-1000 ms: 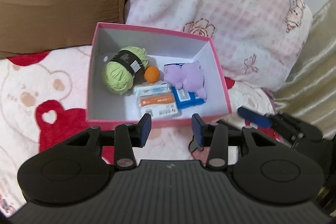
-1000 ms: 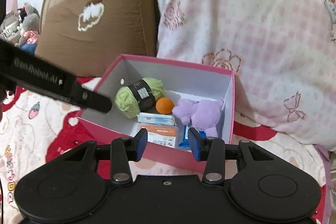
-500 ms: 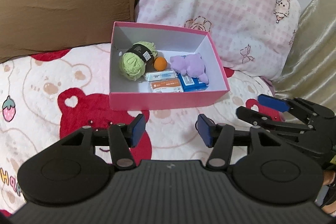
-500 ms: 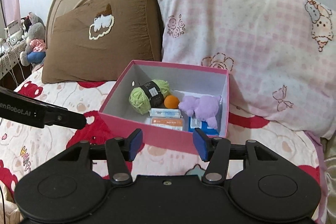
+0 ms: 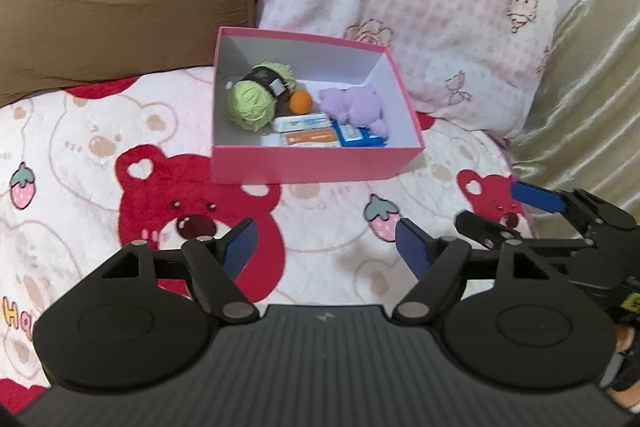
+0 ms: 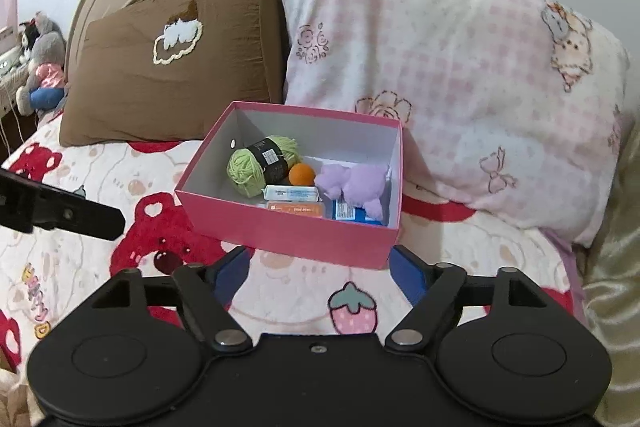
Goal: Organize objects
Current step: 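Withdraw the left tool up out of the pink box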
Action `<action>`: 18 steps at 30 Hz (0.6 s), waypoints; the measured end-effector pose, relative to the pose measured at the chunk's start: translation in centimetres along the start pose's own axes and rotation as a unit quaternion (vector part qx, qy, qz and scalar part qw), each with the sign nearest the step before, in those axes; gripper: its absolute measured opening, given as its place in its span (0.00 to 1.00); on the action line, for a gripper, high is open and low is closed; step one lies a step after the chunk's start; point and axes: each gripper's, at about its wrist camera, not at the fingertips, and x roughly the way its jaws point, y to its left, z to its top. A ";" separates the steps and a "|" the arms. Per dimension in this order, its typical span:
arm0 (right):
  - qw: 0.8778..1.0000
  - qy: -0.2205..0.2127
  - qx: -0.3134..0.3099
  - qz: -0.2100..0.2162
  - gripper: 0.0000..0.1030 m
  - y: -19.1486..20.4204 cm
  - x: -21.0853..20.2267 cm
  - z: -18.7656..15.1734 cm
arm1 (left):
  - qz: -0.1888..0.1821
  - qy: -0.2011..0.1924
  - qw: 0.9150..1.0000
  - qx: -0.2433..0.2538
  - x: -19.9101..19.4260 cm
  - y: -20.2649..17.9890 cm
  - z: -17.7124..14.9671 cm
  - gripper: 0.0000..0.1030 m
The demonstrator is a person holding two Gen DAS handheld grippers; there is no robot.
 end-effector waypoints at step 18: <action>0.998 0.040 0.046 -0.006 0.97 0.1 1.0 -2.0 | 0.048 0.018 0.999 0.006 1.0 0.9 -1.7 0.98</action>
